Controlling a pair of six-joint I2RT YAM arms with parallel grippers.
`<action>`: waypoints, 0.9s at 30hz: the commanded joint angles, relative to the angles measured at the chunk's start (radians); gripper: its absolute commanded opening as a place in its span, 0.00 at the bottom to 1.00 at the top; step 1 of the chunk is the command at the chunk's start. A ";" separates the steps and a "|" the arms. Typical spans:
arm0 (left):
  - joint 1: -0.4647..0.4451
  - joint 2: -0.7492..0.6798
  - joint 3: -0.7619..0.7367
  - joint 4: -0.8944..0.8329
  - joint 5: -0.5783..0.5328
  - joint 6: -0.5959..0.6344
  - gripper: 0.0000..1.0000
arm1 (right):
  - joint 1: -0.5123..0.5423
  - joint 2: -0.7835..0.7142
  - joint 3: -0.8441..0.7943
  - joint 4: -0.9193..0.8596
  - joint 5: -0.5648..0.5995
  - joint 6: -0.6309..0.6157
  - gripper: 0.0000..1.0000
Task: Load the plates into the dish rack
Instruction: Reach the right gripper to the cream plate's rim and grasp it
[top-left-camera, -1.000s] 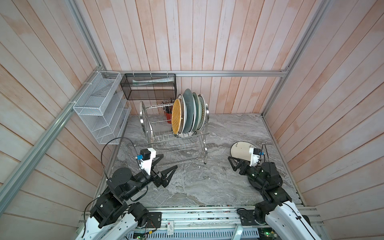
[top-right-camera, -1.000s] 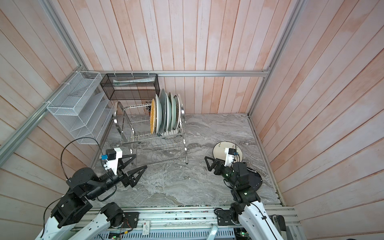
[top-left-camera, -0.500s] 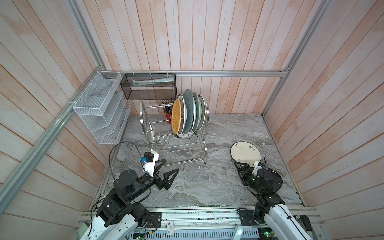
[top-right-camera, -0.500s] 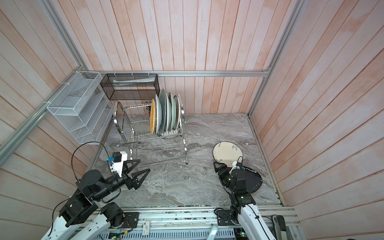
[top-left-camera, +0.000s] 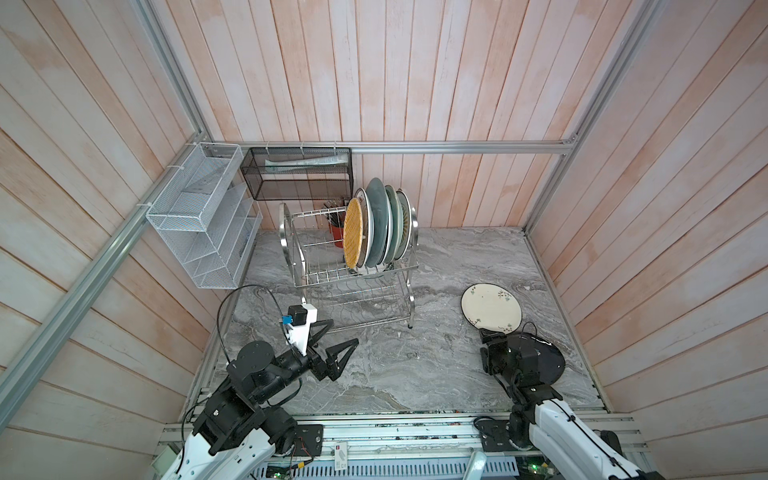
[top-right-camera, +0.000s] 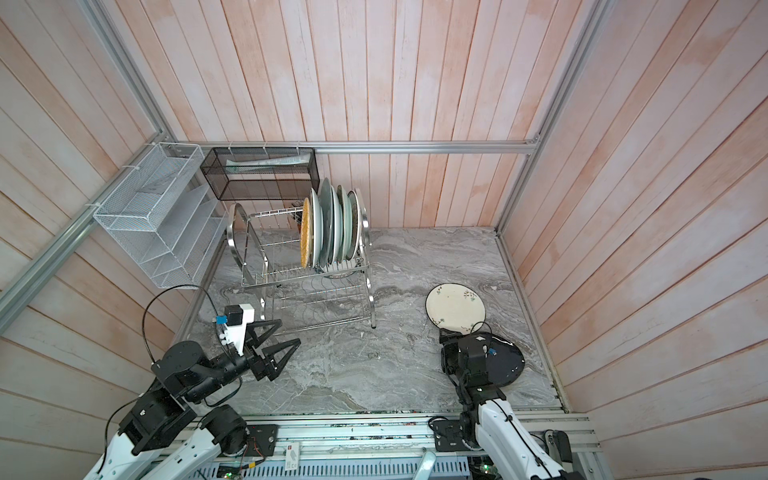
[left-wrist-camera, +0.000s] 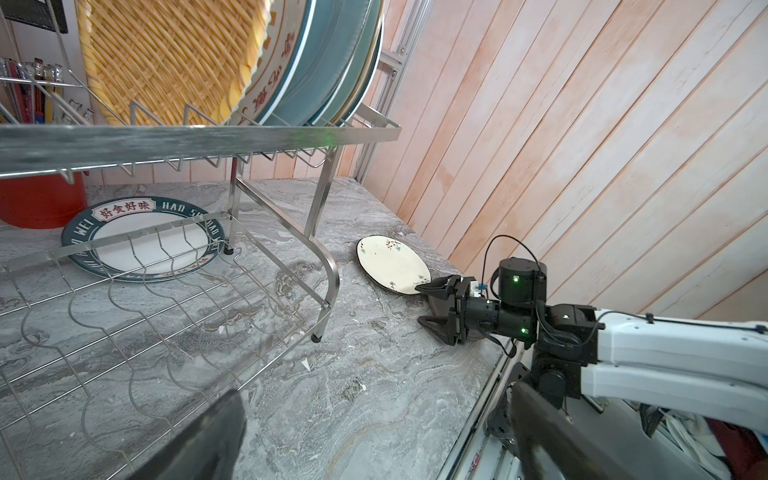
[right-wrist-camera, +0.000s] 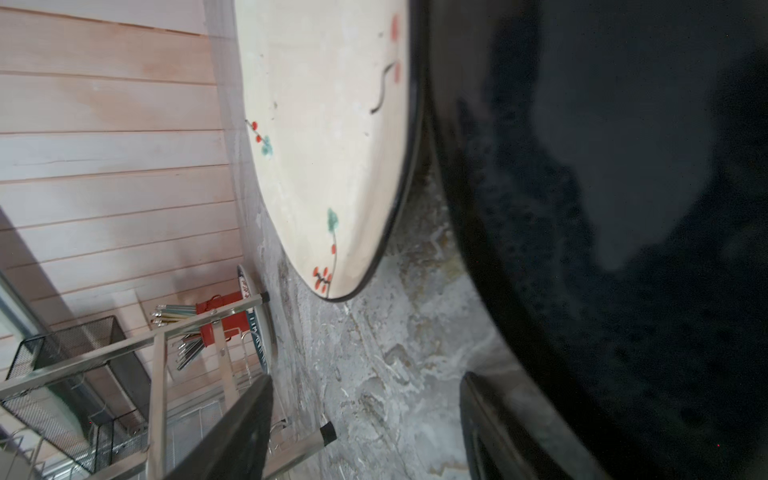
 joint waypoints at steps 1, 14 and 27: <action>0.004 0.000 -0.019 0.036 0.040 -0.003 1.00 | -0.002 0.095 0.029 -0.001 0.055 0.062 0.71; 0.005 0.003 -0.020 0.042 0.066 0.001 1.00 | -0.041 0.321 0.057 0.129 0.159 0.133 0.69; 0.005 -0.016 -0.018 0.033 0.051 0.007 1.00 | -0.089 0.706 0.106 0.395 0.045 0.136 0.34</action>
